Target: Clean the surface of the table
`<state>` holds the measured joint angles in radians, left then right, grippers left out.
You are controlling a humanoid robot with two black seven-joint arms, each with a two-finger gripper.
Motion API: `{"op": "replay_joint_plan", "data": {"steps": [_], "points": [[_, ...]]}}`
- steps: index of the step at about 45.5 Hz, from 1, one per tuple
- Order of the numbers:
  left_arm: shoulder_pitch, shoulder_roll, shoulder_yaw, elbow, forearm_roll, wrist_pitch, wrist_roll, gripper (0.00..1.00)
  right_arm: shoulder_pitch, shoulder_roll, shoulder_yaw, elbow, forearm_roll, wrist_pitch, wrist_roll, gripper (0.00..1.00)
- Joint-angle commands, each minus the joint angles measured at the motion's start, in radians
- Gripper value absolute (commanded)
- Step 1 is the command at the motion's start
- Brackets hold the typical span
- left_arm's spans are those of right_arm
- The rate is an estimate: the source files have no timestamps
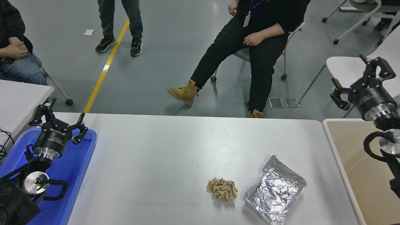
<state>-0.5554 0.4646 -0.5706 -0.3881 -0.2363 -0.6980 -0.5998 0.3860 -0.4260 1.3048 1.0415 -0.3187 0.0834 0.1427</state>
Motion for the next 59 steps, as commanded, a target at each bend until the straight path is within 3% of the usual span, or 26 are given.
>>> {"op": "replay_joint_plan", "data": {"steps": [1,26,44,59], "points": [[0.0,0.0,0.0,0.0,0.0,0.0,0.0,1.0,-0.078,0.058,0.011,-0.001,-0.002,0.021,0.041,0.98],[0.0,-0.001,0.0,0.0,0.0,0.0,0.0,1.0,-0.067,0.041,-0.091,-0.041,-0.031,0.018,0.044,0.98],[0.0,-0.001,0.0,0.0,0.0,0.0,0.0,1.0,0.068,-0.23,-0.38,-0.083,-0.045,0.021,0.057,0.98],[0.0,-0.001,0.001,0.0,0.0,0.0,0.0,1.0,0.206,-0.534,-0.642,-0.083,-0.023,0.021,0.055,0.98]]}}
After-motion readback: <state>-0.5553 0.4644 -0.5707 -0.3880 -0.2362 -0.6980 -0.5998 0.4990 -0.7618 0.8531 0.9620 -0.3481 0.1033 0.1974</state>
